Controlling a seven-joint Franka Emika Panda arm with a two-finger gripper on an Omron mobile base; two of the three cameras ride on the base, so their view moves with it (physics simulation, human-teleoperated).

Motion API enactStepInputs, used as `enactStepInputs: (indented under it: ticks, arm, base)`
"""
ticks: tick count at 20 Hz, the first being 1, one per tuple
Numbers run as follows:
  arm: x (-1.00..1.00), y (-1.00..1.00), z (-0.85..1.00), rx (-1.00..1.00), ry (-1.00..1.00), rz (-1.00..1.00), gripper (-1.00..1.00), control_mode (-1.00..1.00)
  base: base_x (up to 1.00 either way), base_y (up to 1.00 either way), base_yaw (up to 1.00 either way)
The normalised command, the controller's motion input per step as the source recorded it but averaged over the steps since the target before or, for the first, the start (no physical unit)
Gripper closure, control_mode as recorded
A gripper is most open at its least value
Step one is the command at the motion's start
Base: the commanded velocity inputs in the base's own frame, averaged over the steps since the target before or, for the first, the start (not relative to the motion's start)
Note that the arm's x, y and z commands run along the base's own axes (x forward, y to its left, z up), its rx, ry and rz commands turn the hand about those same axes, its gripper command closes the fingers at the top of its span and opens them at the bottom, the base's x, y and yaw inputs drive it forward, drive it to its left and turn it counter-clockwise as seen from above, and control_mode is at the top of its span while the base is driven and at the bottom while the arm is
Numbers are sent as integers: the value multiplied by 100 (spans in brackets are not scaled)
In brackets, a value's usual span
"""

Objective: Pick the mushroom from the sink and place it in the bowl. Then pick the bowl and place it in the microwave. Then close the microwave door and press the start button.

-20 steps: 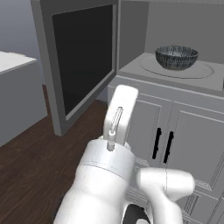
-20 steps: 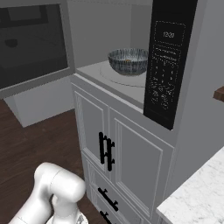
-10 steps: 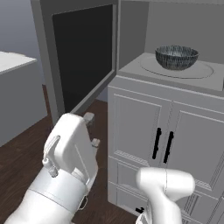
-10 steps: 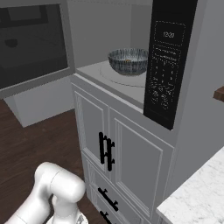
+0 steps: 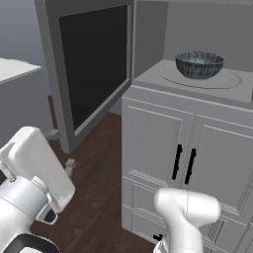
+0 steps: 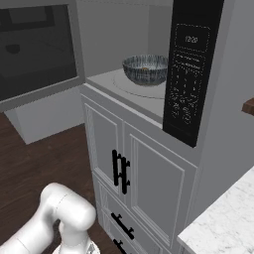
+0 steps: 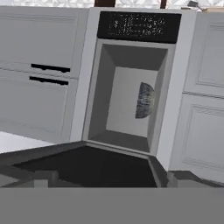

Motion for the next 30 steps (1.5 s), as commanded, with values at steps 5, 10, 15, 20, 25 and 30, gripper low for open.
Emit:
enactStepInputs:
  ticks: [5,10,15,20,25,30]
  arm:
    - [56,59,-47,0,0,-5,-100,-100]
    - [70,42,-40,0,0,-14,-100,-100]
    - [76,59,-36,0,-1,-13,-100,-100]
    - [67,76,-31,0,-2,-15,-100,-100]
    - [75,12,-14,0,0,-18,-100,-100]
    - [72,-1,-6,1,-6,-16,-100,-100]
  base:
    - [0,0,0]
    - [0,0,0]
    - [0,0,0]
    - [0,0,0]
    - [0,0,0]
    - [0,0,0]
